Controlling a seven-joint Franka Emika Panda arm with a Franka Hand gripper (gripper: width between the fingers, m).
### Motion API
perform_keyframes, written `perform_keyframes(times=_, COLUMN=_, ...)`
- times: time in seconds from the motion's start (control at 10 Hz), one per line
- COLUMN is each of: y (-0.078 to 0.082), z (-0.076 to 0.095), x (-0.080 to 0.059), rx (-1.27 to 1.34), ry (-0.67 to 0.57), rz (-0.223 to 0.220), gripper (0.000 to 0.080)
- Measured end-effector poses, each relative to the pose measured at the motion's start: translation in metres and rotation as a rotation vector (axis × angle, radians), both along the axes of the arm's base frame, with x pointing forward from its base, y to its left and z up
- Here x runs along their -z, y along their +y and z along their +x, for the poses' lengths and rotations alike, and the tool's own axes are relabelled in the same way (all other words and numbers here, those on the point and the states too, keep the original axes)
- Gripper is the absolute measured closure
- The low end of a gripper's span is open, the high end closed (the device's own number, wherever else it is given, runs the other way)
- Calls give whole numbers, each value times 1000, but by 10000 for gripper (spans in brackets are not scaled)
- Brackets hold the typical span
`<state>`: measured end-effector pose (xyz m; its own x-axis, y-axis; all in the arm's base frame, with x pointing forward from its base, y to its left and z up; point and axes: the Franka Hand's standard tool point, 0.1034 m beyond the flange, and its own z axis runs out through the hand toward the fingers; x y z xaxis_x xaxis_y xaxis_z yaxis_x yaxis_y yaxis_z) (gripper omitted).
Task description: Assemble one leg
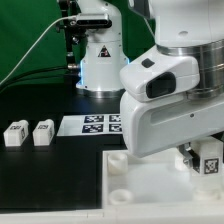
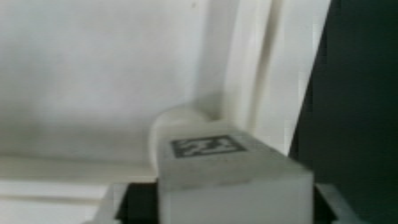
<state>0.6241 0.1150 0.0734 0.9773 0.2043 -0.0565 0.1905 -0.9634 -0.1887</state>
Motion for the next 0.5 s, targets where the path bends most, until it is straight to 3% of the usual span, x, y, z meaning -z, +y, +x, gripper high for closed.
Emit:
perform_keyframes(times=0.3, y=0, z=0, x=0, rx=31, ry=5, rz=-2, gripper=502)
perform_keyframes(times=0.5, y=1, z=3, x=1, rx=224, ry=43, rz=-10, gripper=502)
